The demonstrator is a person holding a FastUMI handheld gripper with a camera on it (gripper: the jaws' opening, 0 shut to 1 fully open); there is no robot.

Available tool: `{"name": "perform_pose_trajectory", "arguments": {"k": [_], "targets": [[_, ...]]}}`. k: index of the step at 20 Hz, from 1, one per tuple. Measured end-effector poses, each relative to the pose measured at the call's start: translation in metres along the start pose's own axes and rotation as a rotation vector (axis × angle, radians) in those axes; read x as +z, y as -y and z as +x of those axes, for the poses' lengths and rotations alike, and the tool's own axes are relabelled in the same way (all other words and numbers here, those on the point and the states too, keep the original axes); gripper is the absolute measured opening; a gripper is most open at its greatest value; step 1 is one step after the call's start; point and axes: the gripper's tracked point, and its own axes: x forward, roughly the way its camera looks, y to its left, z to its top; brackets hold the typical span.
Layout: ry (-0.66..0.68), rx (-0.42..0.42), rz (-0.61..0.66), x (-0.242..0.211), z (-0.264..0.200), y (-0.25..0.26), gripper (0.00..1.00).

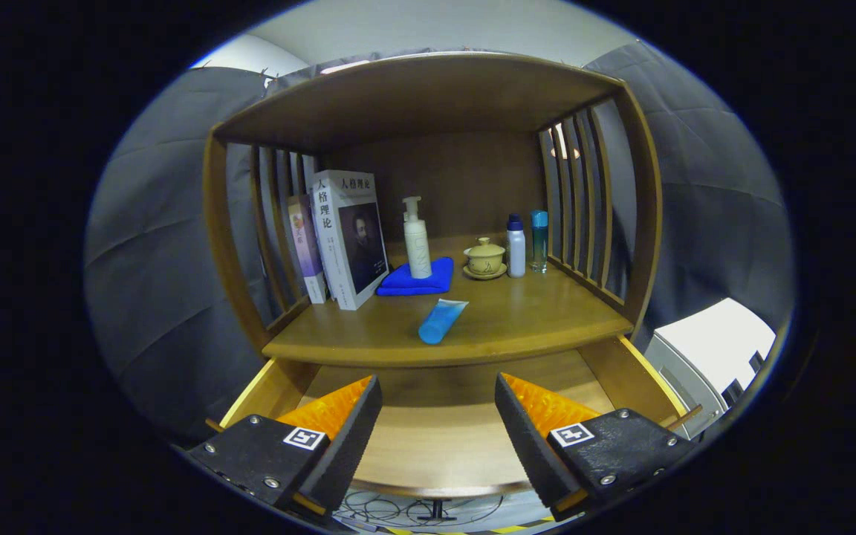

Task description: Pull open the drawer, take out the items inside it, and place them on the countertop above the cabinet.

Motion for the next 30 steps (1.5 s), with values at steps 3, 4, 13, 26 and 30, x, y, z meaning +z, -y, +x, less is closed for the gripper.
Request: {"name": "perform_pose_trajectory", "arguments": {"k": [3, 4, 13, 26, 30], "targets": [[0.028, 0.027, -0.016, -0.012, -0.025, -0.007, 0.94], [0.042, 0.034, -0.028, -0.015, -0.033, -0.008, 0.94], [-0.031, 0.006, -0.03, -0.087, -0.053, -0.001, 0.94], [-0.056, -0.052, 0.043, -0.126, -0.043, 0.006, 0.93], [-0.053, -0.052, 0.019, -0.132, -0.036, 0.008, 0.94]]}}
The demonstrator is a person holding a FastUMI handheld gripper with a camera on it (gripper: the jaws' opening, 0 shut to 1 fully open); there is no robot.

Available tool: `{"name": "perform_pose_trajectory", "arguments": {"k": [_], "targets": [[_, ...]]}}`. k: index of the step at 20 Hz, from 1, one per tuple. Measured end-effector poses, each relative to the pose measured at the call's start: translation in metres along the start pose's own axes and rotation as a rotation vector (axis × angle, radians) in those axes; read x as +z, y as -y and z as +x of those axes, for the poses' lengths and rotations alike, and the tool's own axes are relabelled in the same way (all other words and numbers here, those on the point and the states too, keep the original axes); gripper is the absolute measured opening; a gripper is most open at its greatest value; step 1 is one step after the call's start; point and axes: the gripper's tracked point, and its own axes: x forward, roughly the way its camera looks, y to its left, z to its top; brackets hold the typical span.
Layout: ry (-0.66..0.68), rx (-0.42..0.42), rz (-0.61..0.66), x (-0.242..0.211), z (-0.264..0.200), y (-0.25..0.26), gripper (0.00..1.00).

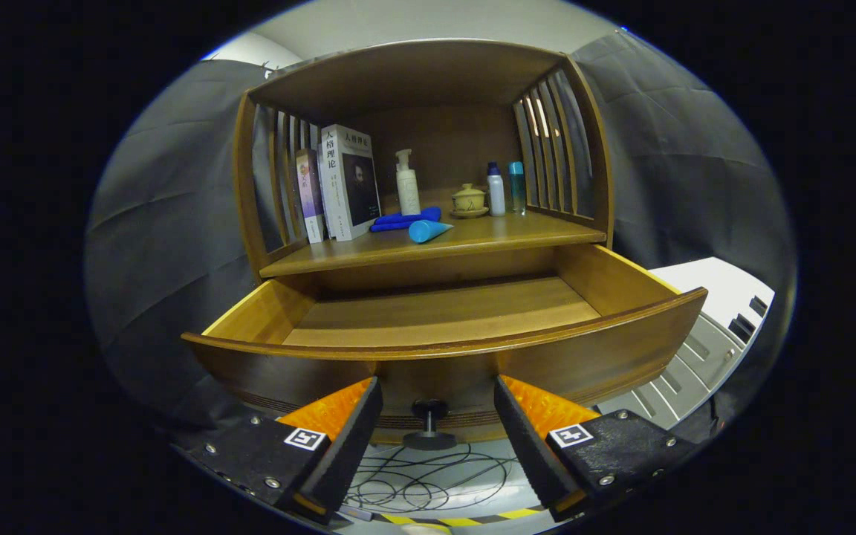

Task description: Pull open the drawer, take out the items inside it, and place them on the countertop above the cabinet.

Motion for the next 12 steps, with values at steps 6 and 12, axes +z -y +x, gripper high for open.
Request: {"name": "perform_pose_trajectory", "arguments": {"k": [6, 12], "targets": [[0.007, 0.019, -0.029, 0.019, 0.028, 0.001, 0.94], [-0.012, 0.027, -0.009, 0.026, 0.057, -0.002, 0.95]]}}
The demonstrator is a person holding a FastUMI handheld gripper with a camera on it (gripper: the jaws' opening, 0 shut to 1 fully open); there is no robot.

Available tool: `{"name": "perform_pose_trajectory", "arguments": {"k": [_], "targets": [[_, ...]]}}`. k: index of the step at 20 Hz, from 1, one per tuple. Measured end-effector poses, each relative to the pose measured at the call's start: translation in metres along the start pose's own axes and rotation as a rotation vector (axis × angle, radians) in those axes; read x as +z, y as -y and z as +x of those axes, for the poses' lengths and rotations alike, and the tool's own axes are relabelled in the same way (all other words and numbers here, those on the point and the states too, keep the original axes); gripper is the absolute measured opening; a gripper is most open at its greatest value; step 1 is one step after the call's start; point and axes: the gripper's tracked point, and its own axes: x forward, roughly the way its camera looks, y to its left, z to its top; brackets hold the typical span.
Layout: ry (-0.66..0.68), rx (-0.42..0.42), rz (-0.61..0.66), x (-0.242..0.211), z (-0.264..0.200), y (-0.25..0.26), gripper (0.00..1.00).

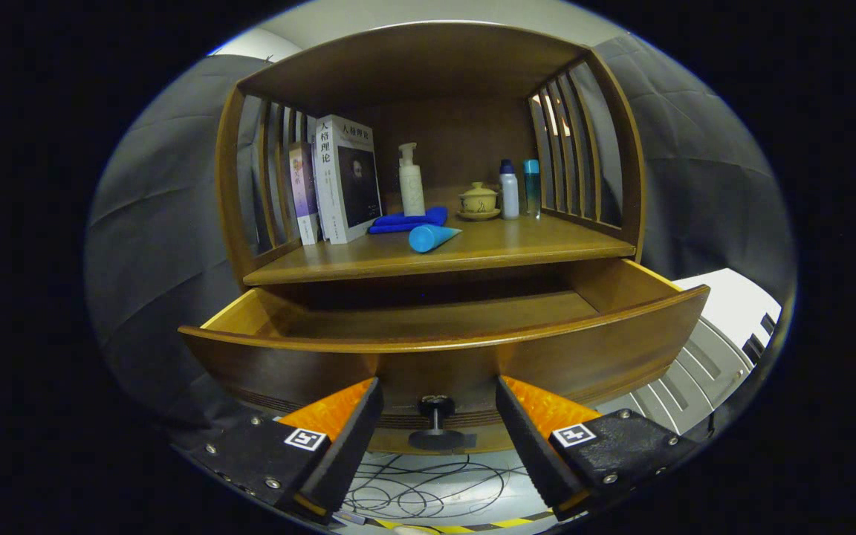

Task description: Pull open the drawer, take out the items inside it, and place them on the countertop above the cabinet.

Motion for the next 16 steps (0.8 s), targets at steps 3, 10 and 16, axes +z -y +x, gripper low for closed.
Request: {"name": "perform_pose_trajectory", "arguments": {"k": [3, 10, 16], "targets": [[-0.001, -0.002, -0.002, 0.005, 0.014, 0.0, 0.95], [-0.03, -0.005, 0.001, 0.012, 0.05, -0.001, 0.95], [-0.036, -0.004, 0.002, 0.021, 0.077, 0.0, 0.95]]}}
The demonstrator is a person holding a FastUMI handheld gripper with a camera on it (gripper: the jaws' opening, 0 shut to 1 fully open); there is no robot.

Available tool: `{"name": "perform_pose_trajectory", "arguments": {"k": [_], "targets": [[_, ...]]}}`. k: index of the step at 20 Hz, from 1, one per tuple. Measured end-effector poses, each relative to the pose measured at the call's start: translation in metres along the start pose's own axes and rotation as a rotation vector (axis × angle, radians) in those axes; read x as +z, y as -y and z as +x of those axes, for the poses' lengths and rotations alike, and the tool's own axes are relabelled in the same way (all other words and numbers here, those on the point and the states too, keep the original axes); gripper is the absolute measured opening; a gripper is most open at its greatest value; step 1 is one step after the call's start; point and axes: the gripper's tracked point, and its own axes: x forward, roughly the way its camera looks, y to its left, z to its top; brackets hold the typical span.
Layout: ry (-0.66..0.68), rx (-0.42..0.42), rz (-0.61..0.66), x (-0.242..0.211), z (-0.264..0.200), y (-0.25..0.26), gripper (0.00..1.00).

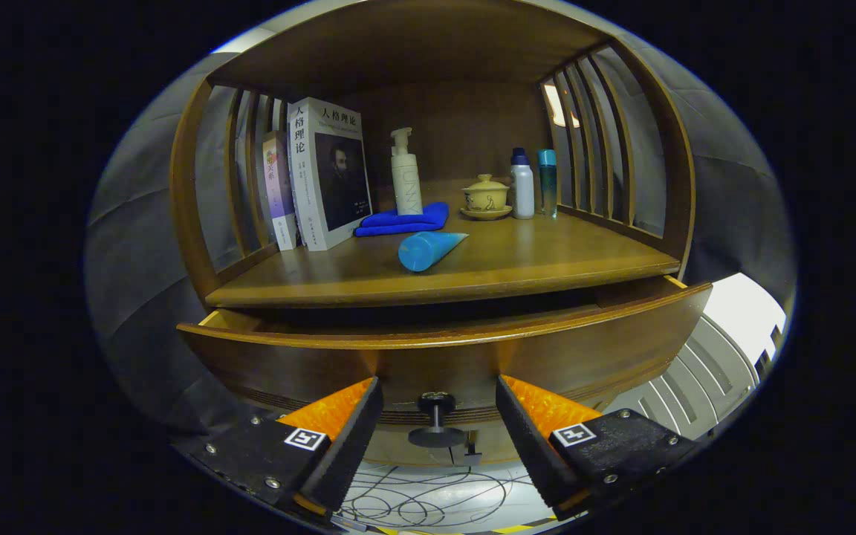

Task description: Pull open the drawer, take out the items inside it, and place them on the countertop above the cabinet.

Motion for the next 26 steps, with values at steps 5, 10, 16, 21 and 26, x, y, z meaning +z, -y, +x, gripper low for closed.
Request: {"name": "perform_pose_trajectory", "arguments": {"k": [5, 10, 16, 21, 26], "targets": [[-0.006, 0.0, 0.004, 0.008, 0.024, 0.0, 0.95], [-0.044, -0.011, 0.011, 0.0, 0.036, 0.001, 0.95], [-0.006, -0.022, -0.001, 0.01, 0.03, 0.002, 0.95], [0.099, -0.001, -0.013, 0.057, -0.003, -0.005, 0.95], [0.164, 0.01, 0.003, 0.089, -0.049, -0.008, 0.95]]}}
